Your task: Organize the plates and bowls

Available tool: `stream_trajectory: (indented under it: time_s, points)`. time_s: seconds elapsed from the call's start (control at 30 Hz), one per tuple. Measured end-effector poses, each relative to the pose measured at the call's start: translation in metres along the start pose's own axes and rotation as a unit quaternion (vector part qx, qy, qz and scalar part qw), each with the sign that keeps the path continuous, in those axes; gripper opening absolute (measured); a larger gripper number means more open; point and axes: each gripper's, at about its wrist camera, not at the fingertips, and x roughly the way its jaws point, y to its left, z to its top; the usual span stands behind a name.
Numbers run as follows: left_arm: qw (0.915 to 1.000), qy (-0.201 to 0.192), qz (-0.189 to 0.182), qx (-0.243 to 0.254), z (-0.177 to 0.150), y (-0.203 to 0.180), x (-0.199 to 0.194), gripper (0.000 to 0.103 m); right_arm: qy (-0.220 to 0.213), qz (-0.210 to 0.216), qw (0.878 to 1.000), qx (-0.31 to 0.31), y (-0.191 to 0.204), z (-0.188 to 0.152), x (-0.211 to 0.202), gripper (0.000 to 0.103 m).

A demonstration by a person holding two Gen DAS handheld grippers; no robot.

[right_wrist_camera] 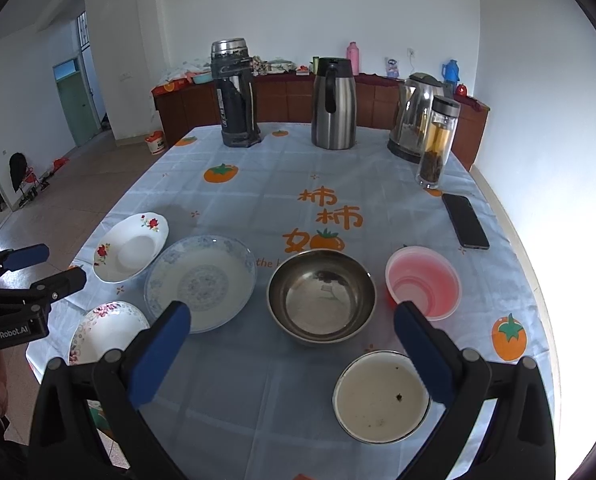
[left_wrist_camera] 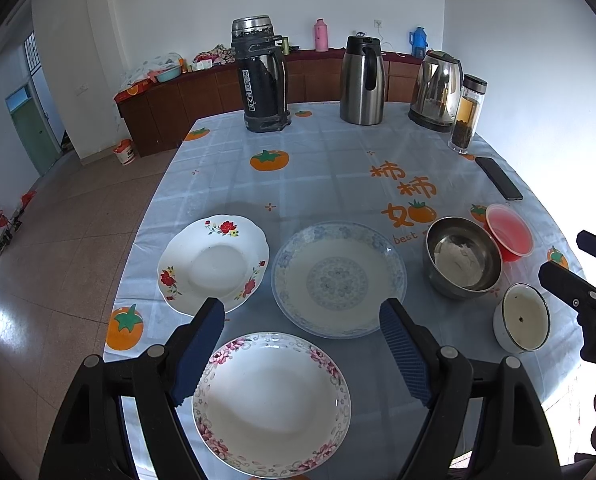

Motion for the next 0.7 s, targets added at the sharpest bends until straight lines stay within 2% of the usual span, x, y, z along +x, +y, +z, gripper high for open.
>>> stream_trajectory:
  time_s: [0.7]
  points:
    - [1.0000,0.006,0.000,0.000,0.000,0.001,0.012,0.082,0.001,0.001,1.000,-0.001,0.000,0.000,0.003,0.103]
